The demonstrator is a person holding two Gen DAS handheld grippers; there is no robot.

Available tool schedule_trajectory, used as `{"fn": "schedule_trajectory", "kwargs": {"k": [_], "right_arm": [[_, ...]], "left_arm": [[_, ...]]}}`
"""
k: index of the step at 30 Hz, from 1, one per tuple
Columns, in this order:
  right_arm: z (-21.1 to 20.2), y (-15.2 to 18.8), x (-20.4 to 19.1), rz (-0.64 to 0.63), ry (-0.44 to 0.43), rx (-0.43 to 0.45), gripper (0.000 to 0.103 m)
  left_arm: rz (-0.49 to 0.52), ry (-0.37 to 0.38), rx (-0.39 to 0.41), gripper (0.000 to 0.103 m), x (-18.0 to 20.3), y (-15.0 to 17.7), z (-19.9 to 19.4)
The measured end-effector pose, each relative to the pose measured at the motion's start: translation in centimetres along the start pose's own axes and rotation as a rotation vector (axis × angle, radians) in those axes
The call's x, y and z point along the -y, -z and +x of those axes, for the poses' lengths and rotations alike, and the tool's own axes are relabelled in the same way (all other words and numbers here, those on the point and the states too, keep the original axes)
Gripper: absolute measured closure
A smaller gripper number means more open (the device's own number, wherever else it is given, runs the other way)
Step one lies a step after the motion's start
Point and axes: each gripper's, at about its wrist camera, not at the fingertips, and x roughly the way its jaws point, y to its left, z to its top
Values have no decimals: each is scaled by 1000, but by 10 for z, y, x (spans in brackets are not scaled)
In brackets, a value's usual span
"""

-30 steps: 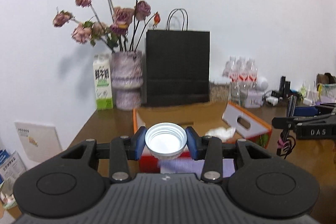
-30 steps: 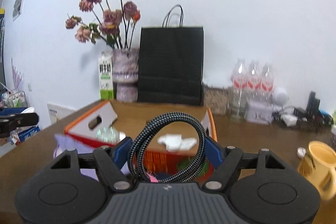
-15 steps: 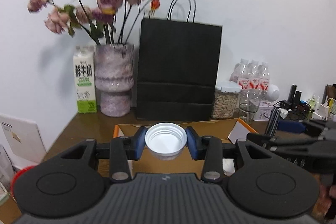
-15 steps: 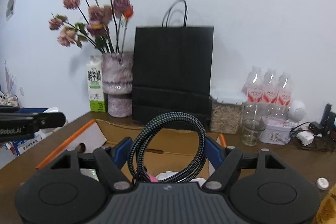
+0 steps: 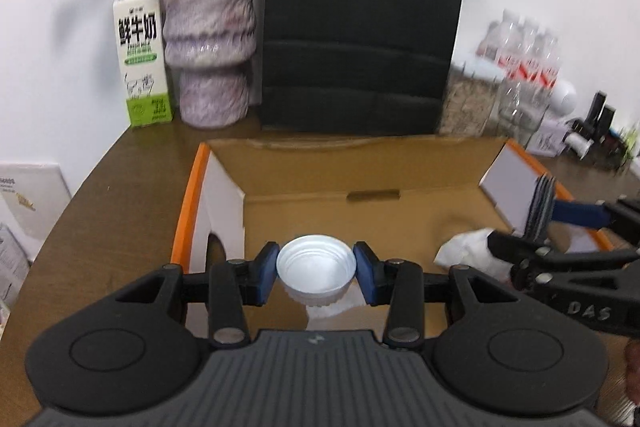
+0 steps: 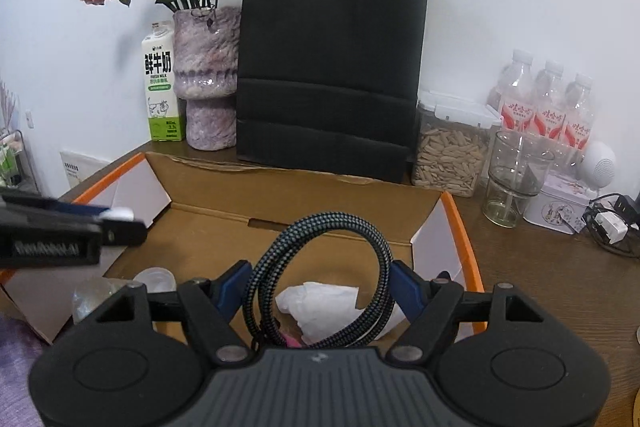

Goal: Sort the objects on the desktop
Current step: 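Carry cap and cable into the box and open both tools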

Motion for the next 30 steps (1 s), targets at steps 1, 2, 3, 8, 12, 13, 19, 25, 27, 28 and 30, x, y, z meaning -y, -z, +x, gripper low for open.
{"fn": "schedule_trajectory", "kwargs": {"k": [1, 2, 3, 8, 12, 13, 19, 25, 27, 28, 30], "right_arm": [[0, 1, 0, 3, -1, -3, 28], [0, 1, -1, 7, -5, -8, 27], [0, 1, -1, 11, -10, -12, 15], [-8, 0, 6, 66, -12, 1, 0], [-15, -4, 8, 84, -15, 22, 0], [-17, -4, 7, 82, -13, 27, 0], [-25, -6, 2, 62, -10, 46, 0], [-33, -6, 0, 52, -3, 64, 0], [-37, -6, 0, 52, -2, 71, 0], [-40, -6, 1, 54, -2, 77, 0], [-45, -6, 2, 57, -1, 86, 0]], "left_arm": [[7, -2, 0, 51, 1, 1, 0], [16, -6, 5, 44, 3, 2, -2], [23, -13, 16, 24, 4, 3, -5], [46, -92, 109, 0, 9, 3, -24], [31, -71, 132, 0, 8, 0, -32], [34, -72, 138, 0, 9, 0, -34], [33, -81, 162, 0, 9, -2, -41], [22, -83, 189, 0, 6, -2, -53], [16, -82, 200, 0, 5, -2, -58], [14, -81, 207, 0, 4, -2, -62], [11, -81, 221, 0, 4, -1, -69]]}}
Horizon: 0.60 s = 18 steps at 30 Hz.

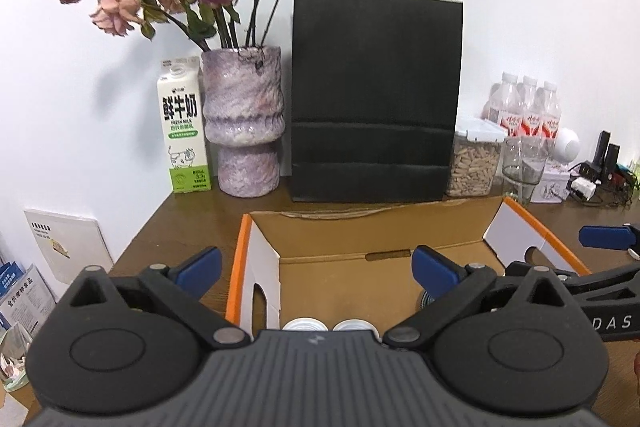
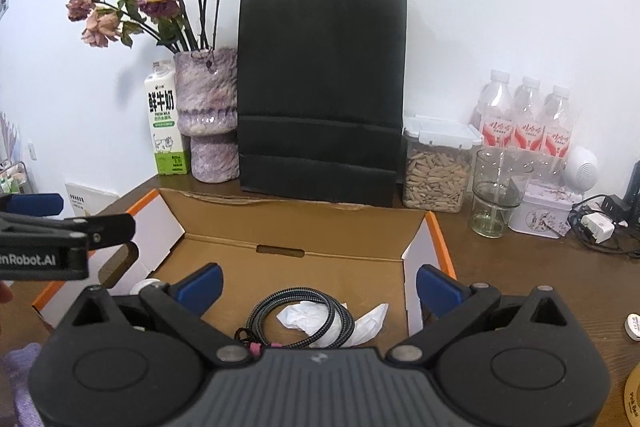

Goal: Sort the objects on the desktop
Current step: 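Carry cap and cable into the box and open both tools, then move both tools back toward the white plastic container and red rose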

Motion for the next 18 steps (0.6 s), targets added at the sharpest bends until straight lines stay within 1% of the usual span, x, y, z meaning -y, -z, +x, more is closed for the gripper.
{"fn": "schedule_trajectory", "kwargs": {"k": [7, 12, 18], "right_arm": [[-24, 3, -2, -4, 5, 31, 0], [-45, 8, -8, -22, 6, 50, 0], [-77, 24, -21, -46, -3, 69, 0]], "left_arm": [[-8, -5, 44, 0, -2, 2, -30], [-6, -9, 70, 0, -4, 11, -55], [0, -13, 69, 0, -9, 28, -84]]}}
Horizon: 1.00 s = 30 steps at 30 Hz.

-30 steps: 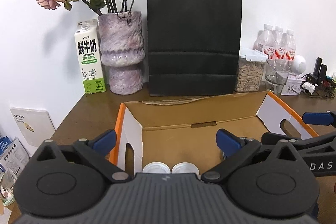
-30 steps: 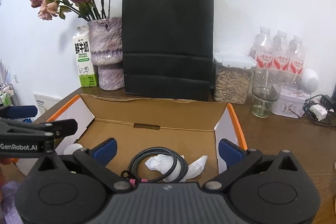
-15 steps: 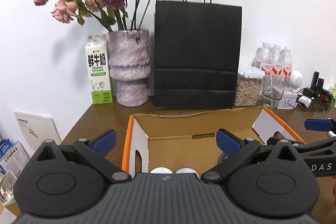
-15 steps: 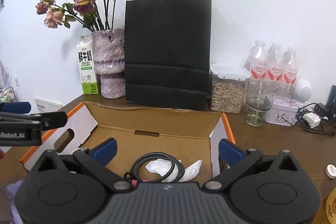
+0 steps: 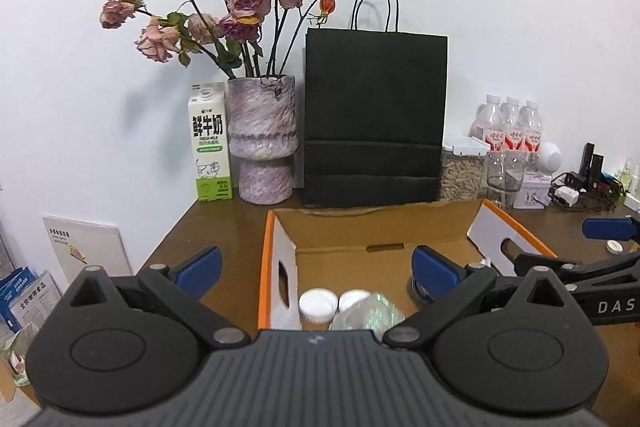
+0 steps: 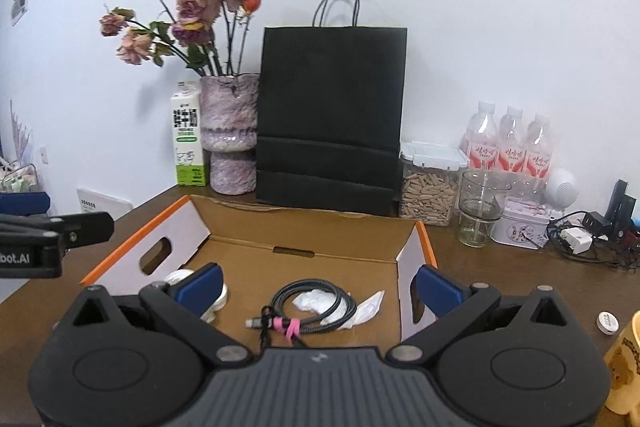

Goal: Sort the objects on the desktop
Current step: 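Move both tools back toward the white plastic container and red rose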

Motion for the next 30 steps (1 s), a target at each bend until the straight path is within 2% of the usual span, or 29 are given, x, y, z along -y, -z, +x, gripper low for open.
{"fn": "schedule_trajectory", "kwargs": {"k": [6, 14, 21, 23, 29, 30], "right_arm": [[-32, 24, -16, -15, -19, -10, 0], [-71, 74, -41, -11, -64, -52, 0], [-92, 113, -68, -40, -117, -100, 0], [-94, 120, -76, -44, -140, -113, 2], [-87, 128, -93, -75, -193, -152, 16], [-84, 128, -95, -77, -199, -160, 23]], "left_arm": [[-2, -23, -2, 0, -9, 29, -33], [-28, -76, -9, 0, -28, 72, -75], [-39, -122, -56, 0, -44, 105, -101], [-44, -125, -73, 0, -48, 113, -107], [-54, -137, -105, 0, -56, 129, -117], [-56, -136, -110, 0, -57, 131, -118]]}}
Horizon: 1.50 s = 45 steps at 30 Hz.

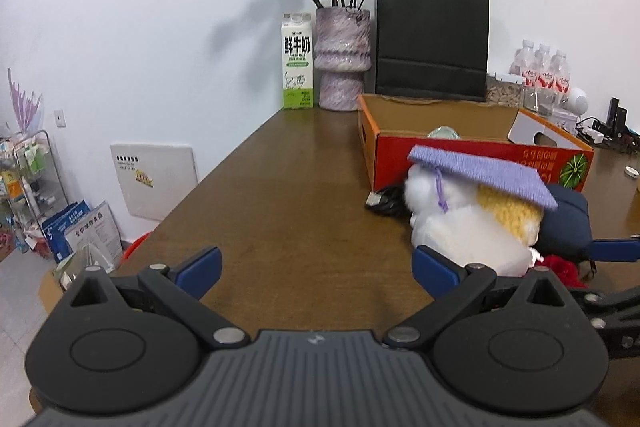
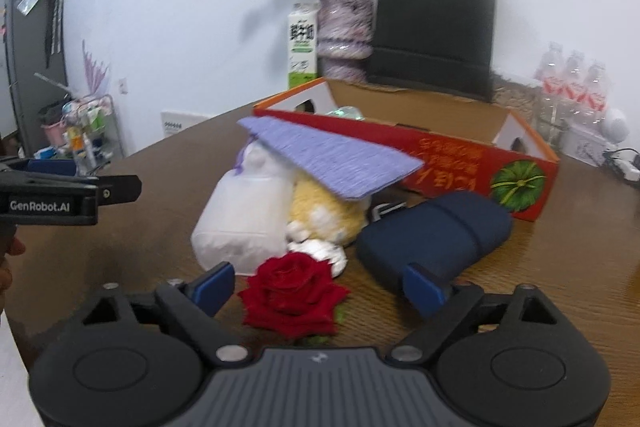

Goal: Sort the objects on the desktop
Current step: 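Move both tools back toward the white plastic container and red rose, then grasp the white translucent container with the left tool while the right grasps the red rose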

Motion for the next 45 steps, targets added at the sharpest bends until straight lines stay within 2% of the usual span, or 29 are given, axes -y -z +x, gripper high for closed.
{"fn": "schedule_trajectory", "kwargs": {"k": [2, 4, 6, 9, 19, 26, 30, 39, 41, 45], "right_arm": [[6, 1, -2, 1, -22, -21, 30], [9, 2, -3, 3, -46, -42, 48], [8, 3, -2, 12, -72, -39, 59], [-2, 4, 3, 18, -85, 1, 66], [-30, -2, 48, 104, -9, 104, 68], [-30, -3, 92, 171, 71, 130, 68], [-25, -3, 109, 192, 81, 137, 68], [-14, 1, 117, 205, 42, 119, 68], [-12, 3, 118, 210, 36, 114, 68], [-8, 4, 116, 208, 32, 103, 68]], "left_arm": [[4, 2, -6, 0, 0, 3, 0], [6, 3, -10, 0, 1, 4, 0], [7, 8, -15, 0, 2, 4, 0], [13, 13, -20, 0, 9, 2, 2], [62, 75, -21, 0, 60, -11, 14], [89, 77, -41, 0, 97, -15, 35], [116, 57, -61, 0, 112, -16, 45], [83, 13, -93, 4, 93, -12, 53], [73, 10, -103, 7, 87, -11, 55], [76, 20, -118, 21, 87, -13, 64]]}}
